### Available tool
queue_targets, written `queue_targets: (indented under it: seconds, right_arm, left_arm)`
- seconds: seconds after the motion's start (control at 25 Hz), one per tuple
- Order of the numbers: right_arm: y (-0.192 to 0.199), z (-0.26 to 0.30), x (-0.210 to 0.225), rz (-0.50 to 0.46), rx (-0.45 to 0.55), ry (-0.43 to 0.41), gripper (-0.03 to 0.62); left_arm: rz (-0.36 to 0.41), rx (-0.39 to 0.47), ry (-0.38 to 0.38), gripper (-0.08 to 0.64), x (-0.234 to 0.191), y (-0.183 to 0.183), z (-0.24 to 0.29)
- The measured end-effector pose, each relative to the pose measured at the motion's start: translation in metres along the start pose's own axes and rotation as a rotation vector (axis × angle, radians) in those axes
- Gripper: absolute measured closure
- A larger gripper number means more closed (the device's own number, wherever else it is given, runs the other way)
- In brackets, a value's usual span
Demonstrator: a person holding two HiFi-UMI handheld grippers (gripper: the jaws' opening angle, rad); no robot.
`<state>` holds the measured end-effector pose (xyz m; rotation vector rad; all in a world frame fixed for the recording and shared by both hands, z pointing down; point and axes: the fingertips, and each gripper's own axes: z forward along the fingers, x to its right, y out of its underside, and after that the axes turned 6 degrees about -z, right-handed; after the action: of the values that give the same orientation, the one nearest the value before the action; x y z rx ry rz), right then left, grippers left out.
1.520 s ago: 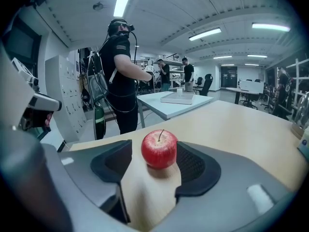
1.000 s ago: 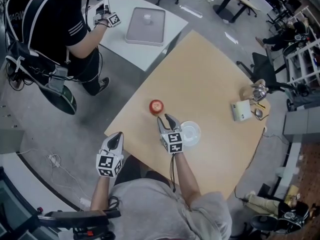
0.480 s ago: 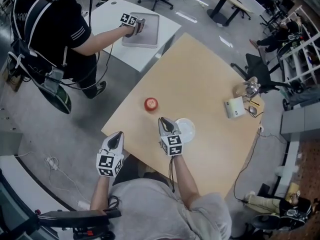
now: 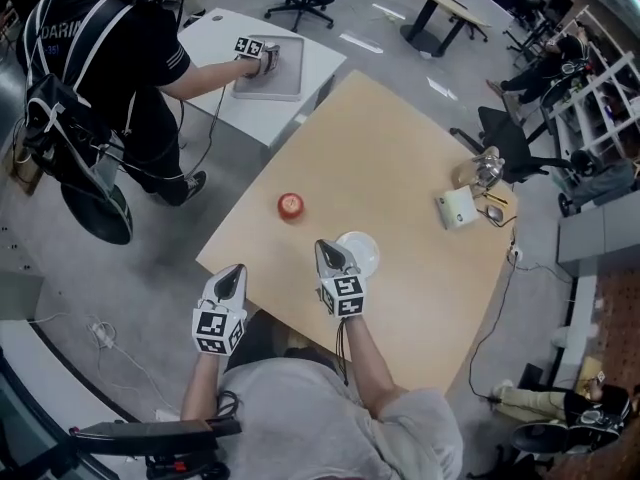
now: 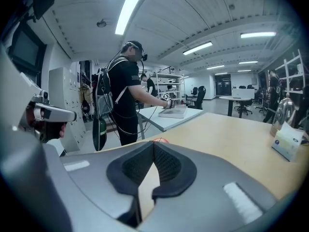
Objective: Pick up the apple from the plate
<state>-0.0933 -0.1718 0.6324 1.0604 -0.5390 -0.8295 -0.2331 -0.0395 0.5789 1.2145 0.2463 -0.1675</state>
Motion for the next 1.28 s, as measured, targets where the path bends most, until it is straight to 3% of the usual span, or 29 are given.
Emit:
queue_targets:
  seconds: [0.28,1.28]
  right_arm:
    - [-0.019,-0.040,0.000,0.007,0.050,0.035,0.584]
    - [-0.003,-0.158,0.059,0.052,0.132,0.240,0.586]
  left_arm:
    - [0.025,0.027,0.031,0.540,0.027,-0.017,-0.015]
    - [0.101,0.047,0.199,0.540,0.120,-0.016,0.010]
